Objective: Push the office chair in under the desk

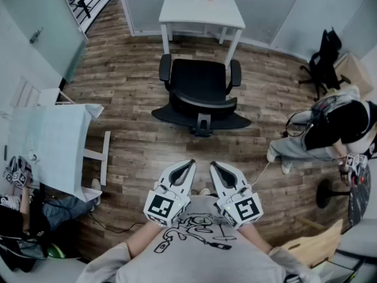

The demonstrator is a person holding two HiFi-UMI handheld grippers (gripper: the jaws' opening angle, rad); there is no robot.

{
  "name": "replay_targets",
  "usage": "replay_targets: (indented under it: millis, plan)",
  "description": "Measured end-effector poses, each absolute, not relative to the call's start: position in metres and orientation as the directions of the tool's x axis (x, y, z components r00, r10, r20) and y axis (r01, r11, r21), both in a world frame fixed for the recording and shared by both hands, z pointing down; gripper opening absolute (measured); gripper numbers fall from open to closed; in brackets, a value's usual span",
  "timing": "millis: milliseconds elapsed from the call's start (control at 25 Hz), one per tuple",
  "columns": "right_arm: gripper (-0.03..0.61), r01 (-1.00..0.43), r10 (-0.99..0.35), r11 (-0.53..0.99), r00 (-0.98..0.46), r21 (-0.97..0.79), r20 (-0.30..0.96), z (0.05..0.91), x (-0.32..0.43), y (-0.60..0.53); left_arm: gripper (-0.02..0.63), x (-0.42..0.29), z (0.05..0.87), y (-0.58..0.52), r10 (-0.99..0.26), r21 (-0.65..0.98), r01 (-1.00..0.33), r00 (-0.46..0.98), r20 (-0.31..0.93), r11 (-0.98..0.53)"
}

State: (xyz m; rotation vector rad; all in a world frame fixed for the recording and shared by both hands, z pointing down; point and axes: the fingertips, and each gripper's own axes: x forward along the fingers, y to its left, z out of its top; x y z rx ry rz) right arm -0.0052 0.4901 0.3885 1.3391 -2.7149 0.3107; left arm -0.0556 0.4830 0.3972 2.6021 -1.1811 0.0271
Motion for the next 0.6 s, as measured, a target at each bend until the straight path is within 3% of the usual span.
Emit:
replay_targets:
  millis: [600]
  plan:
    - [0.038, -0.804, -0.789, 0.571, -0.593, -0.163, 0.159, 0.3918, -0.0069, 0.4849, 0.002, -0.0655, 0.4031, 0.4808, -0.728, 0.227, -0.737, 0.672, 0.136, -0.637]
